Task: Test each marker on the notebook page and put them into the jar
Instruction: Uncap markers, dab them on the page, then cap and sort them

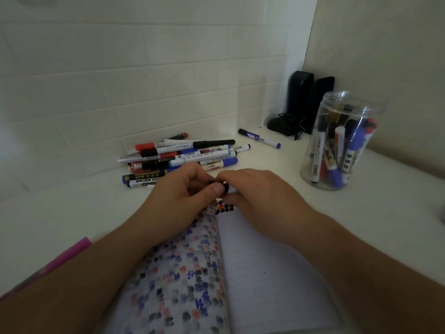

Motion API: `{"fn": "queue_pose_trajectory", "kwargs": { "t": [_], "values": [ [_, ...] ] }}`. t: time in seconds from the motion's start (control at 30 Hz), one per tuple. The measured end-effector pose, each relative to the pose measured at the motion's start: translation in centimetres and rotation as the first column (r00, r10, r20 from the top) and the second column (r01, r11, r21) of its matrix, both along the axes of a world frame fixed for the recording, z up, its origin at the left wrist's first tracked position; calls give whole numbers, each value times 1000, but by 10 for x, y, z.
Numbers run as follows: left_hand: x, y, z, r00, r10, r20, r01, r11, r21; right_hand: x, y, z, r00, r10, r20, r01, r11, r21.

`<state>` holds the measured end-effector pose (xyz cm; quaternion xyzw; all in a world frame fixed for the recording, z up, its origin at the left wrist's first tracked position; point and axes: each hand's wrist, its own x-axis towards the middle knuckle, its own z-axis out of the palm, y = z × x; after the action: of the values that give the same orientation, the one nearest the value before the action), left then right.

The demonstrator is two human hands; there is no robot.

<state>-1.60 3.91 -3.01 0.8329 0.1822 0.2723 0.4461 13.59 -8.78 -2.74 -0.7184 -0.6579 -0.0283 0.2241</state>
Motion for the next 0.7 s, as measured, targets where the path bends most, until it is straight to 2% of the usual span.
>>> {"fn": "queue_pose_trajectory", "kwargs": {
  "t": [0.17,0.27,0.4,0.7],
  "values": [
    [-1,4,-4,996,26,-89,-2,966,258,-7,-2,2,982,-104,159,126,982,-140],
    [-1,6,-7,994,13,-112,15,969,248,-8,-1,1,965,-100,244,148,971,-188],
    [-1,10,-8,993,0,-121,29,970,240,-7,-1,-2,942,-76,327,130,981,-146],
    [0,15,-11,991,-12,-133,43,970,238,-5,-3,-4,930,-50,365,100,988,-118]
  ]
}}
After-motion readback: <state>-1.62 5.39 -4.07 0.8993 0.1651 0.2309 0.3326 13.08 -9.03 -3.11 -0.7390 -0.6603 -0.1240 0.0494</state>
